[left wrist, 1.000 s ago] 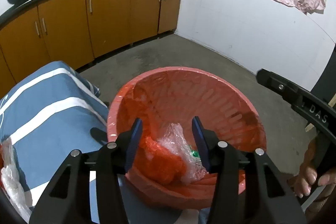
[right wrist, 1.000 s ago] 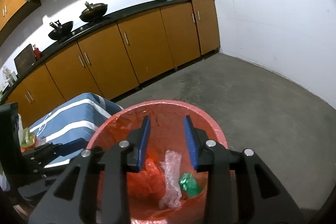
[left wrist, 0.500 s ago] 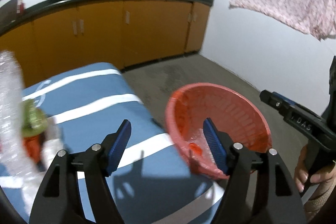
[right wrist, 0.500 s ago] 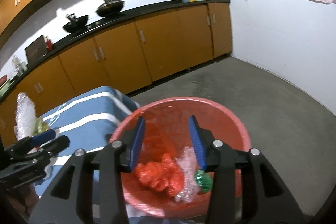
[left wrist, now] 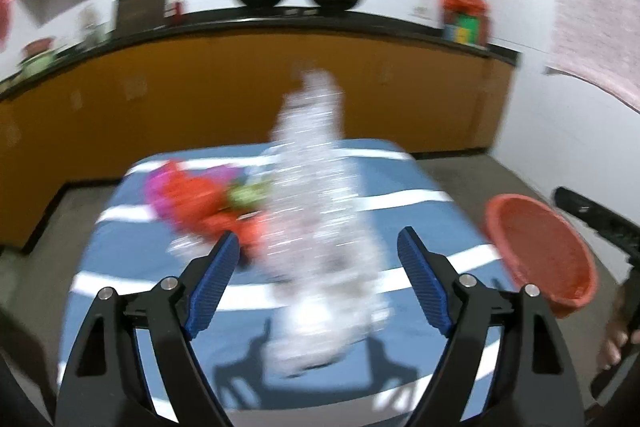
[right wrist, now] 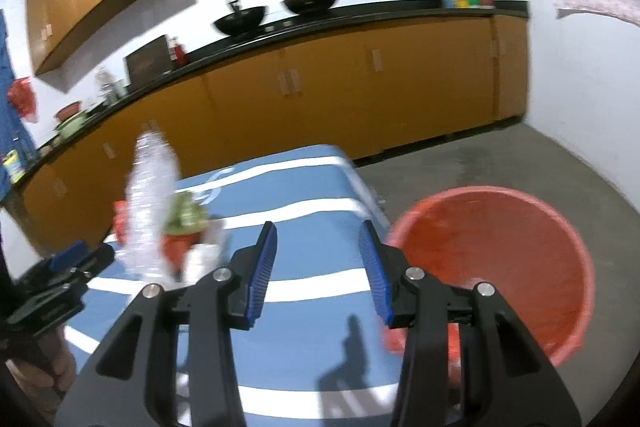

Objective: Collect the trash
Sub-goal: 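Return both tools to the table and grasp bubble wrap with the right tool, then grasp the white bag with the left tool while the right tool holds bubble wrap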

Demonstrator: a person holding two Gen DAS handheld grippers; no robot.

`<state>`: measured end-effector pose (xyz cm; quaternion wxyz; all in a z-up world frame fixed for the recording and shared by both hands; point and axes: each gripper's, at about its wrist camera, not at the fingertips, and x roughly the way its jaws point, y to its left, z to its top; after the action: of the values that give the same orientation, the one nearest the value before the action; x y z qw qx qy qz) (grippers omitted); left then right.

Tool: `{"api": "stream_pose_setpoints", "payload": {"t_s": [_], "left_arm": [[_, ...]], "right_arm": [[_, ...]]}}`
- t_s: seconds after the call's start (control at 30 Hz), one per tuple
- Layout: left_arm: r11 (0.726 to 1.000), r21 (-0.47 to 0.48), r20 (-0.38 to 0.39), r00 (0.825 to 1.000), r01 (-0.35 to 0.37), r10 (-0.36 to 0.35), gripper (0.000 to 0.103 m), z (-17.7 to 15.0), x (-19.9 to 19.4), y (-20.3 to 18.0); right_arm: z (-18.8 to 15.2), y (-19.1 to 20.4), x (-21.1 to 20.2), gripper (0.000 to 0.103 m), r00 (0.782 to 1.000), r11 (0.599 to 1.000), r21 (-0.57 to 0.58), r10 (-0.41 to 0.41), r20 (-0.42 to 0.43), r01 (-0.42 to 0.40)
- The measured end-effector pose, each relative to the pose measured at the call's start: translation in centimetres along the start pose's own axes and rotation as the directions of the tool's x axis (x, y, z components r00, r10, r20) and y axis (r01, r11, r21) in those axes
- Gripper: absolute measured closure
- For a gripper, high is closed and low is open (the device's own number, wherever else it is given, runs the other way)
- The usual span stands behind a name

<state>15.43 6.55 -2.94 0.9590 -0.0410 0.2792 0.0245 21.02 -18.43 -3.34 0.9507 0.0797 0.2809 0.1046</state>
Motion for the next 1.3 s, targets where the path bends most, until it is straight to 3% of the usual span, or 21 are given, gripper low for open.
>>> {"api": "stream_pose_setpoints", "payload": {"t_s": [0.23,0.47,0.83,0.87,0.9,0.93,1.1,1.3], "left_arm": [[0.975,-0.125,-0.006,0.983,-0.184,0.185,0.013,-1.9,-1.3,8.5],[0.947,-0.164,-0.01,0.96,-0.277,0.279,0.009,-3.0,-2.0,13.0],[0.943,-0.187,-0.054,0.961,-0.277,0.271,0.009,-4.3,-1.7,15.0],[0.944,-0.184,-0.055,0.962,-0.274,0.268,0.009,-4.3,-1.6,14.9],[0.946,-0.181,-0.056,0.963,-0.269,0.263,0.009,-4.3,-1.5,14.8],[0.948,-0.179,-0.057,0.964,-0.264,0.258,0.009,-4.3,-1.5,14.7],[0.956,-0.176,-0.057,0.972,-0.233,0.227,0.009,-4.4,-1.2,13.8],[0.97,-0.167,-0.054,0.984,-0.176,0.169,0.009,-4.2,-0.8,11.6]], "right_arm": [[-0.5,8.5,2.7,0.06,0.99,0.987,-0.082,0.133,-0.052,-0.137],[-0.7,14.2,6.3,0.06,0.971,0.971,-0.086,0.216,-0.103,-0.225],[-0.6,17.5,10.3,0.061,0.97,0.971,-0.114,0.192,-0.146,-0.209],[-0.6,17.6,10.5,0.064,0.97,0.971,-0.117,0.19,-0.15,-0.208],[-0.7,17.6,10.5,0.081,0.969,0.97,-0.121,0.191,-0.155,-0.21],[-0.9,17.7,10.6,0.088,0.968,0.969,-0.125,0.191,-0.164,-0.212],[-0.8,17.8,9.1,0.093,0.963,0.959,-0.138,0.227,-0.143,-0.246],[0.9,16.9,5.4,0.093,0.963,0.953,-0.139,0.266,-0.051,-0.271]]}}
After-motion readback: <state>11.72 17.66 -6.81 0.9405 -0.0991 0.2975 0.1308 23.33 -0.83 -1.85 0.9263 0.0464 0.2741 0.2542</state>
